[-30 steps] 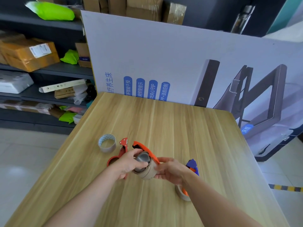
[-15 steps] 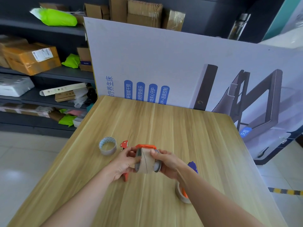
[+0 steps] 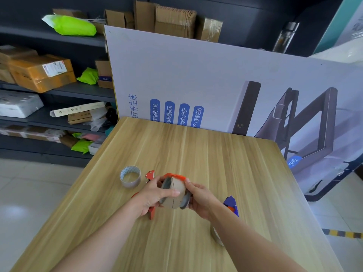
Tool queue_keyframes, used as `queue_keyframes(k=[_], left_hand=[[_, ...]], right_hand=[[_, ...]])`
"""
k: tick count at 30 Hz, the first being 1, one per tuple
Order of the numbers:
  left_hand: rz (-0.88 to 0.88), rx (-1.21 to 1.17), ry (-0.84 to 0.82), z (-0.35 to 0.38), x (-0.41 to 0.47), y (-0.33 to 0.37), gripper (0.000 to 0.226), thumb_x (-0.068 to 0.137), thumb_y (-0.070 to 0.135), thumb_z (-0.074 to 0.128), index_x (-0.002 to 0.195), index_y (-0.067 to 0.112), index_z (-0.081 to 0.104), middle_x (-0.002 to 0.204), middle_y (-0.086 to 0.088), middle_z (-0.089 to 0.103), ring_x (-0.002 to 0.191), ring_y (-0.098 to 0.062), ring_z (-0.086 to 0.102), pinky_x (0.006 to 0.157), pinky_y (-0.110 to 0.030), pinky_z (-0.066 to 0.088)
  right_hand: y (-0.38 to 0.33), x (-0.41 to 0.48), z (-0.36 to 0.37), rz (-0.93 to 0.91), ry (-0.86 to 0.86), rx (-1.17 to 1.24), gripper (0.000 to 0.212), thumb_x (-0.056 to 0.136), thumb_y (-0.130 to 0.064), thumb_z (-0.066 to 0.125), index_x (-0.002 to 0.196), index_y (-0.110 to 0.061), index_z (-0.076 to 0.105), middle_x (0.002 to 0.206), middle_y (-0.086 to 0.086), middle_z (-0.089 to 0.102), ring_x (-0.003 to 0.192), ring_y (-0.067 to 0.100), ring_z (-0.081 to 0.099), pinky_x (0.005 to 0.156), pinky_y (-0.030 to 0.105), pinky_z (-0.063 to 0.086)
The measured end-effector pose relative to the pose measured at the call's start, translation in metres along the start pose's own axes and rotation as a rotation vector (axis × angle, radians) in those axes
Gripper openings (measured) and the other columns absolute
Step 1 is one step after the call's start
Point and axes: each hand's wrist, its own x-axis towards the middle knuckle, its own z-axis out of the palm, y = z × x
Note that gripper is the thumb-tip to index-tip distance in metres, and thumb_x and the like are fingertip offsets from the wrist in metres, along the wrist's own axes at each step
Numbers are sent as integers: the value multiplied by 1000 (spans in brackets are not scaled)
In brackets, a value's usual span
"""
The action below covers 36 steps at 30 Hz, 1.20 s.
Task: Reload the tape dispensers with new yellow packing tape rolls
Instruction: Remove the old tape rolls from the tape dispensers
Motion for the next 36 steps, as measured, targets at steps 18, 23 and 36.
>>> queue_keyframes(k=[18, 23, 36], left_hand=[[254, 332, -53, -3, 4, -6, 87, 44, 25, 87, 118, 39, 44, 125, 8, 46, 112, -11, 52, 87, -26, 51], [281, 102, 56, -9, 11, -8, 87, 37, 28, 88, 114, 30, 47, 123, -3, 52, 106, -14, 56, 69, -16, 52], [161, 511, 279, -12, 54, -19, 94, 56, 32, 85, 137, 23, 39, 136, -2, 36, 119, -17, 40, 96, -29, 37]], right_hand=[[0, 15, -7, 124, 340, -243, 23, 101, -13, 46, 80, -8, 54, 63, 7, 61, 55, 18, 58, 53, 30, 53], [6, 20, -27, 106, 461, -364, 20, 99, -11, 42, 90, -5, 59, 69, 7, 58, 56, 19, 52, 47, 27, 43], [47, 21, -43, -30, 391, -1133, 24, 93, -20, 52, 112, -23, 66, 89, -2, 69, 64, 11, 62, 51, 20, 47]])
